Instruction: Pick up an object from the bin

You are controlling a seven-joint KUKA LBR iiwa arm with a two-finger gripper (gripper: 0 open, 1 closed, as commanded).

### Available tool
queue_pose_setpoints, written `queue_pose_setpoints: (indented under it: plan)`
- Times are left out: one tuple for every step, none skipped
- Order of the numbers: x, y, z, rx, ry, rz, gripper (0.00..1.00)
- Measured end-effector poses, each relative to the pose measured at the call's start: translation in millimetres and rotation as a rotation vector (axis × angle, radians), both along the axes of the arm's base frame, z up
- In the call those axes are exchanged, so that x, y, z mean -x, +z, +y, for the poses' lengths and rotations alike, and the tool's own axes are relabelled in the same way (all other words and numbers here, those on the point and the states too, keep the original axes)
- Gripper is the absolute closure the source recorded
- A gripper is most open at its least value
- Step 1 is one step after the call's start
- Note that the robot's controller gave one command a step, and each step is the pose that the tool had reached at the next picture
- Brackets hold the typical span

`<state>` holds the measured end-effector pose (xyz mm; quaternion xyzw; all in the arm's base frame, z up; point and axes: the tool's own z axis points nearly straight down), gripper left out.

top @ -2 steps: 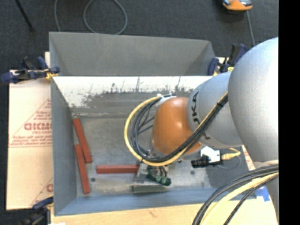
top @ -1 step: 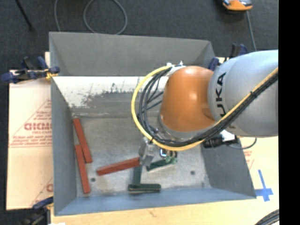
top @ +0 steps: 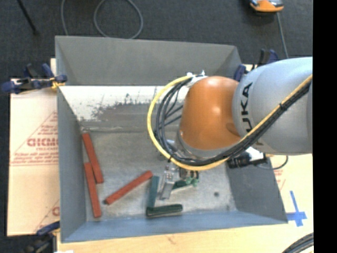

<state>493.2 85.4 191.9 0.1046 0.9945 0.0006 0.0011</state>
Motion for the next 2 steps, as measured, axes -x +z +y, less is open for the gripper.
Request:
queue_pose_setpoints:
  plan:
    - [-0.3, -124, -55, 0.003, 0.079, 0.006, 0.00]
    - [-46.8, -120, -138, 0.005, 0.043, -0.004, 0.00]
